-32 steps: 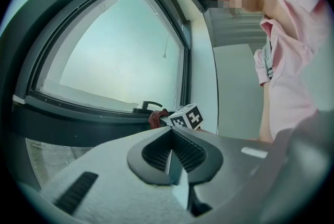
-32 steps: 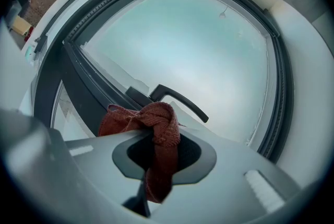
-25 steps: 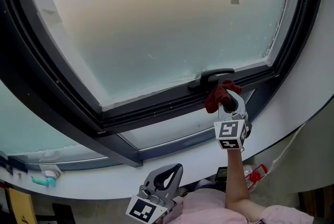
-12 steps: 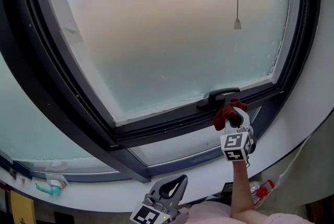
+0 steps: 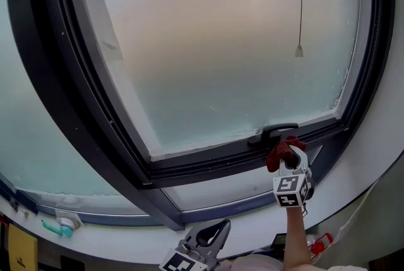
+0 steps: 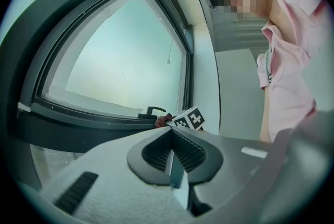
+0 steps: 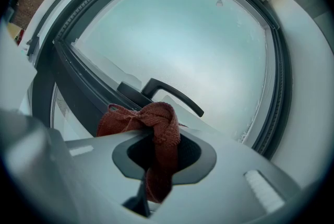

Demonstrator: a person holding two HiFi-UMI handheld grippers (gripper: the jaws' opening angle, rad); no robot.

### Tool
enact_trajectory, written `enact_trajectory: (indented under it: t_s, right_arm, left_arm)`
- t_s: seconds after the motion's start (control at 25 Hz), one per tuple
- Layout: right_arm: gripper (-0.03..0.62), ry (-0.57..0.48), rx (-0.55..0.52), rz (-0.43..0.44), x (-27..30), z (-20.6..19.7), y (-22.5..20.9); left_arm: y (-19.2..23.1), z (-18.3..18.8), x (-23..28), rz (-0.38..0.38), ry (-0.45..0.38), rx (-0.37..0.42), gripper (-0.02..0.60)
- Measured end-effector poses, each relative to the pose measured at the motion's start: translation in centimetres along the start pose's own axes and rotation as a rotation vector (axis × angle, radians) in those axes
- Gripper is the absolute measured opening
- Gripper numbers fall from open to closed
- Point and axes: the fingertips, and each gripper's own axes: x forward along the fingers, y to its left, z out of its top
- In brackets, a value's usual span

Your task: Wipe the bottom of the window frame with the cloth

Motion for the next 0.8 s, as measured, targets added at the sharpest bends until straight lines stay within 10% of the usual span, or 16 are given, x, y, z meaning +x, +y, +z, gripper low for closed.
enact_trajectory:
  t_s: [0.8]
  right_arm:
    - [0.067, -0.038, 0.077, 0.041, 0.5, -0.7, -1.6]
  left_arm:
    - [2.4, 1.2, 4.5, 0.075, -0.026, 0.078, 0.000]
